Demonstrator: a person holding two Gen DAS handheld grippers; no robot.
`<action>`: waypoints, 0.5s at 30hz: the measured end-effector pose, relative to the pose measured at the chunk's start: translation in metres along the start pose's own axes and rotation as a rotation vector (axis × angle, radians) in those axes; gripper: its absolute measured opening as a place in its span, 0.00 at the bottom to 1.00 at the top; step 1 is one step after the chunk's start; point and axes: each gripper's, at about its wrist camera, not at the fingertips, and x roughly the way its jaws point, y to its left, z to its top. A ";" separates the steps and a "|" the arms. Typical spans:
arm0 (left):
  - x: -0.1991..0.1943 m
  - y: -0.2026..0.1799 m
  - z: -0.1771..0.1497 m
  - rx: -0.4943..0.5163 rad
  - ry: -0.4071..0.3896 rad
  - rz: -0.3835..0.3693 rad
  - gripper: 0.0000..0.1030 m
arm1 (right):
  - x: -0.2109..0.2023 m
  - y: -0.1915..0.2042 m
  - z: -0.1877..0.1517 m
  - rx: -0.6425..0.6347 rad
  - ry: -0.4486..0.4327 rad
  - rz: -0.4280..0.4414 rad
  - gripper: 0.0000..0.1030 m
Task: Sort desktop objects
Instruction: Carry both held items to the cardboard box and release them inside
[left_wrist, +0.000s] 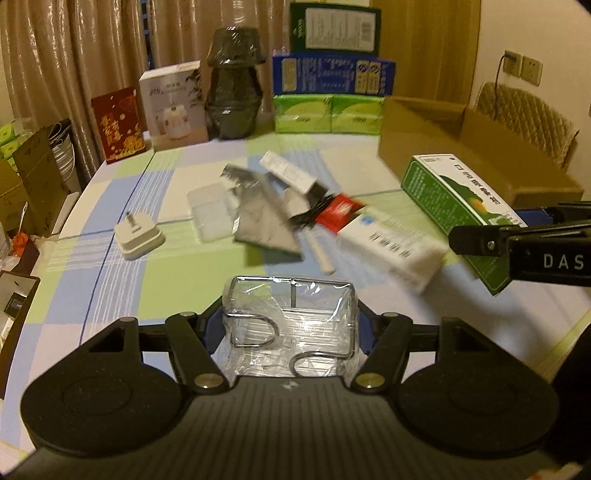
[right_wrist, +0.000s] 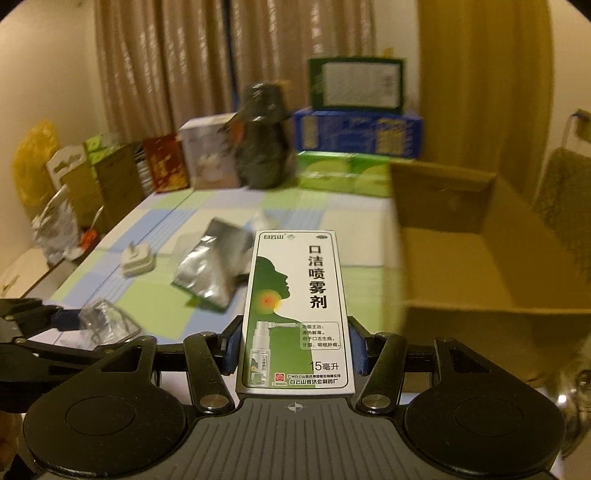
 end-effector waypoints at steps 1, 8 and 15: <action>-0.004 -0.007 0.004 -0.003 -0.002 -0.007 0.61 | -0.006 -0.007 0.003 0.007 -0.009 -0.012 0.51; -0.015 -0.059 0.036 -0.001 -0.017 -0.059 0.61 | -0.045 -0.068 0.021 0.054 -0.057 -0.106 0.51; -0.004 -0.119 0.076 0.043 -0.043 -0.148 0.61 | -0.064 -0.141 0.039 0.111 -0.076 -0.199 0.51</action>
